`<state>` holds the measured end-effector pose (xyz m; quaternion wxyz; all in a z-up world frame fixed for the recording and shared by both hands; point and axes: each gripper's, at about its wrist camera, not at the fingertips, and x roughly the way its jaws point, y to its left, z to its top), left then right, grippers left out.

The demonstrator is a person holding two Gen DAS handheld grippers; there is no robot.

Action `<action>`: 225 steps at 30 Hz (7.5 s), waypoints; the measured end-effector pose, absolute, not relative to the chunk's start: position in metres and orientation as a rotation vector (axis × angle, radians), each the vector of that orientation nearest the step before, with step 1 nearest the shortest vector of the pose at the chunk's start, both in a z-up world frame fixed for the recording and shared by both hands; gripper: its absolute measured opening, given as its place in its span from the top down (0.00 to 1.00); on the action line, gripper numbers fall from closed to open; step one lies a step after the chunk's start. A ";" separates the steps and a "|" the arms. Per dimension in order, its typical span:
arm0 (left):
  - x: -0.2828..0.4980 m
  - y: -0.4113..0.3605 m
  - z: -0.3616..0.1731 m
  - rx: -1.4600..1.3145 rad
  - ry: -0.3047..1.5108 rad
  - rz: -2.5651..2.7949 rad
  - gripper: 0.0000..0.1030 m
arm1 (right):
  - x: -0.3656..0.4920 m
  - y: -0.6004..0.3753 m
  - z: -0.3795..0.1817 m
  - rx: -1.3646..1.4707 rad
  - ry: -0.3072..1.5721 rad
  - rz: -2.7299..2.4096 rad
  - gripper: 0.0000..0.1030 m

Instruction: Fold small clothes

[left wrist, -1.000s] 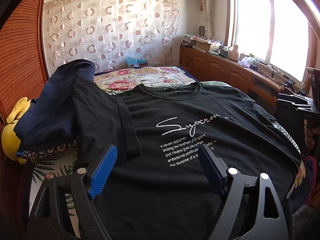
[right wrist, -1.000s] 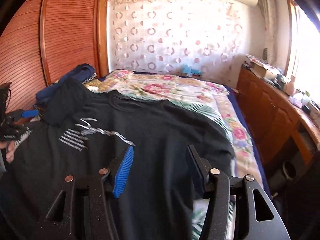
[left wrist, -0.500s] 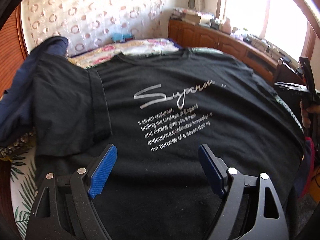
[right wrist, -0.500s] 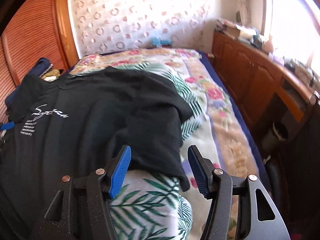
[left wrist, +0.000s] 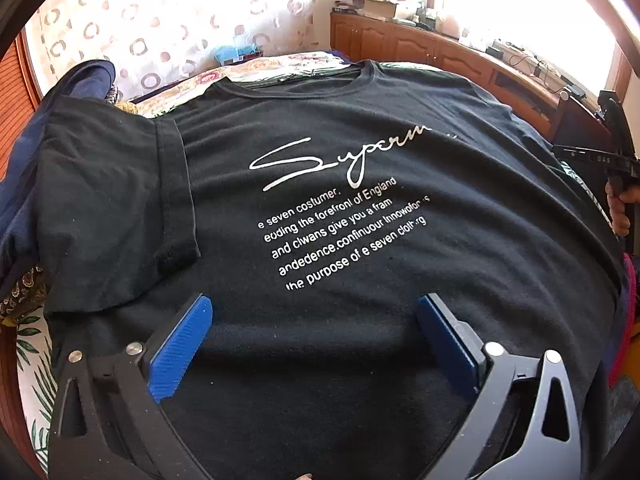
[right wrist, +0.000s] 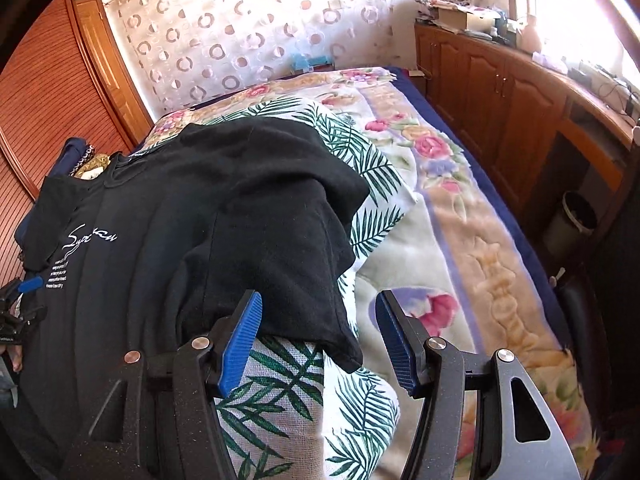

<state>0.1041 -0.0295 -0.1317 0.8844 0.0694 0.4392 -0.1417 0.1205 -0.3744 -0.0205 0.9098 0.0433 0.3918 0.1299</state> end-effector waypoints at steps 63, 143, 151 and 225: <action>0.068 -0.012 -0.061 0.055 0.632 -0.255 0.00 | 0.098 -0.287 -0.028 -0.267 0.587 0.467 0.96; 0.055 -0.003 -0.070 -0.025 0.610 -0.268 0.00 | 0.199 -0.218 -0.018 -0.247 0.654 0.521 0.70; 0.057 -0.009 -0.074 -0.014 0.625 -0.278 0.00 | 0.196 -0.237 -0.063 -0.253 0.754 0.459 0.70; 0.110 0.084 -0.054 -0.012 0.606 -0.082 0.00 | 0.217 -0.167 -0.076 -0.266 0.700 0.665 0.67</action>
